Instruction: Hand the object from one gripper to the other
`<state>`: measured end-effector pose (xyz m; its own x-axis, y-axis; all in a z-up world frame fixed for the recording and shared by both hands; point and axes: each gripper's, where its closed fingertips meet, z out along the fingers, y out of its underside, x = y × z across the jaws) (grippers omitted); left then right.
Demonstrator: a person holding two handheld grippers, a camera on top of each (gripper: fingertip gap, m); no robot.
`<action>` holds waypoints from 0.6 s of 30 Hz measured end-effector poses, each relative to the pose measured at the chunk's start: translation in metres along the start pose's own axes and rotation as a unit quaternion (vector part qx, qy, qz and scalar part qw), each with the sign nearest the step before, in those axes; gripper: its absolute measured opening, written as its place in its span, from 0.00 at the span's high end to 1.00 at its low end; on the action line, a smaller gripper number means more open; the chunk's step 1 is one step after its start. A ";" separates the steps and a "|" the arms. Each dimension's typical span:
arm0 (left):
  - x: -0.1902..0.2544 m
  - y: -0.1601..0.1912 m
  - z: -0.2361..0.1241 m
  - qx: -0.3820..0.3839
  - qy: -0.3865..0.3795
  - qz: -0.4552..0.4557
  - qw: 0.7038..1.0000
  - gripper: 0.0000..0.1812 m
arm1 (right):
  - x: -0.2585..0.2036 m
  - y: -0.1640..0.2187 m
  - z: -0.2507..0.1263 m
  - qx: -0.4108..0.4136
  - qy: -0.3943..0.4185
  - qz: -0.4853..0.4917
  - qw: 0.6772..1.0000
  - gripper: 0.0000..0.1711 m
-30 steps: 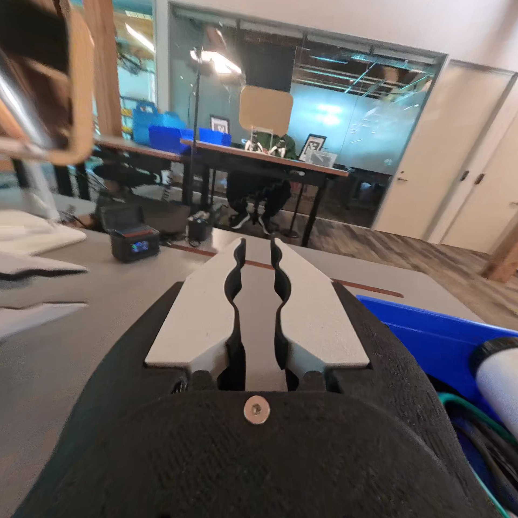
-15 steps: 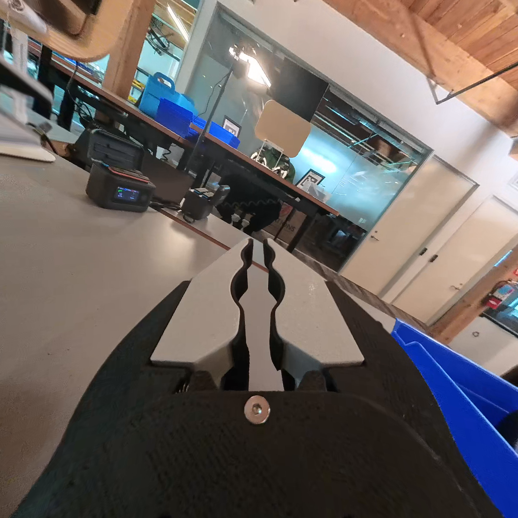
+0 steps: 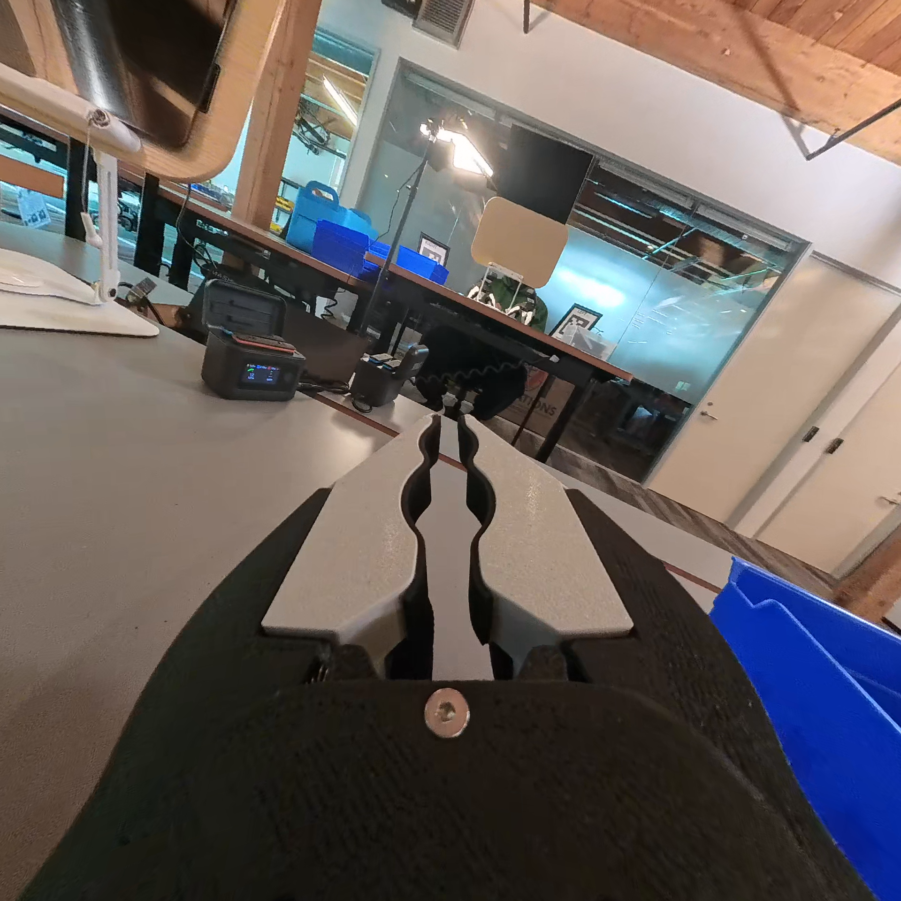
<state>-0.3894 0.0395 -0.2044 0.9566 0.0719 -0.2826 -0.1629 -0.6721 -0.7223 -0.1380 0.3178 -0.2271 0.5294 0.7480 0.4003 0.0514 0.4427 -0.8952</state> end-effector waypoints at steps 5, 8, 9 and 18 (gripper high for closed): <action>-0.028 0.100 -0.010 -0.100 0.019 -0.093 0.990 0.77 | -0.005 0.000 0.001 -0.002 -0.008 -0.011 1.000 0.97; -0.031 0.141 -0.006 -0.136 0.043 -0.142 0.980 0.78 | -0.007 0.000 0.001 -0.002 -0.012 -0.014 1.000 0.97; -0.029 0.149 -0.004 -0.140 0.054 -0.156 0.976 0.78 | -0.007 0.000 0.002 -0.001 -0.013 -0.015 1.000 0.97; -0.032 0.183 0.007 -0.148 0.048 -0.192 0.969 0.83 | -0.008 0.000 0.002 -0.001 -0.016 -0.016 1.000 0.97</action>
<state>-0.4515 -0.0809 -0.3314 0.9533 0.2993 0.0404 0.2719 -0.7923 -0.5462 -0.1442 0.3125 -0.2300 0.4995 0.7492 0.4348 0.0693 0.4658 -0.8822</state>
